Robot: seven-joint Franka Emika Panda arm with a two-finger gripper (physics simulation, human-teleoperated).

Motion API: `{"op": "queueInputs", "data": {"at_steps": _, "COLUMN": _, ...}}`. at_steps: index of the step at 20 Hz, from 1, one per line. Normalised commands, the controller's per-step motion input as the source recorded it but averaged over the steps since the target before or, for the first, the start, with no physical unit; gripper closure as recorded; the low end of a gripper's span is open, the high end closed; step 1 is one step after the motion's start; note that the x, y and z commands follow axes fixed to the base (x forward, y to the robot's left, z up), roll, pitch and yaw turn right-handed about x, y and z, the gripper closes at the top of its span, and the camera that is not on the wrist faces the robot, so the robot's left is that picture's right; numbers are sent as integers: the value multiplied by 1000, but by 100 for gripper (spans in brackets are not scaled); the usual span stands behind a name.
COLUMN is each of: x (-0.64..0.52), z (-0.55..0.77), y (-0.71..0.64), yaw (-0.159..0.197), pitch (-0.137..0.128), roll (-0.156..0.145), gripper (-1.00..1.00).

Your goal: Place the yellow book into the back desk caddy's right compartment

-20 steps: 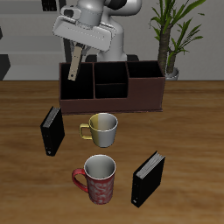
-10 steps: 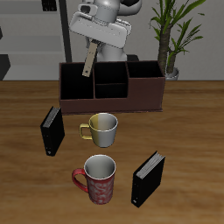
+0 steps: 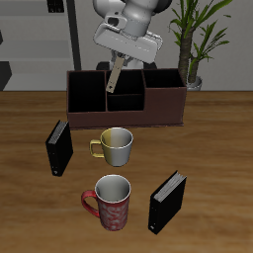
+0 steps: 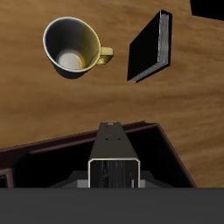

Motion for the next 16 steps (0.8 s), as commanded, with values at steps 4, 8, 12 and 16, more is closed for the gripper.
{"op": "queueInputs", "data": {"at_steps": 4, "x": -303, "z": 86, "y": 618, "yaw": 61, "pitch": 30, "roll": 49, "gripper": 100}}
{"op": "queueInputs", "data": {"at_steps": 8, "x": -200, "z": 111, "y": 382, "yaw": 19, "pitch": -13, "roll": 29, "gripper": 100}}
{"op": "queueInputs", "data": {"at_steps": 12, "x": -210, "z": 12, "y": 389, "yaw": 7, "pitch": -10, "roll": 34, "gripper": 100}}
{"op": "queueInputs", "data": {"at_steps": 16, "x": -103, "z": -13, "y": 194, "yaw": -2, "pitch": -6, "roll": 11, "gripper": 100}}
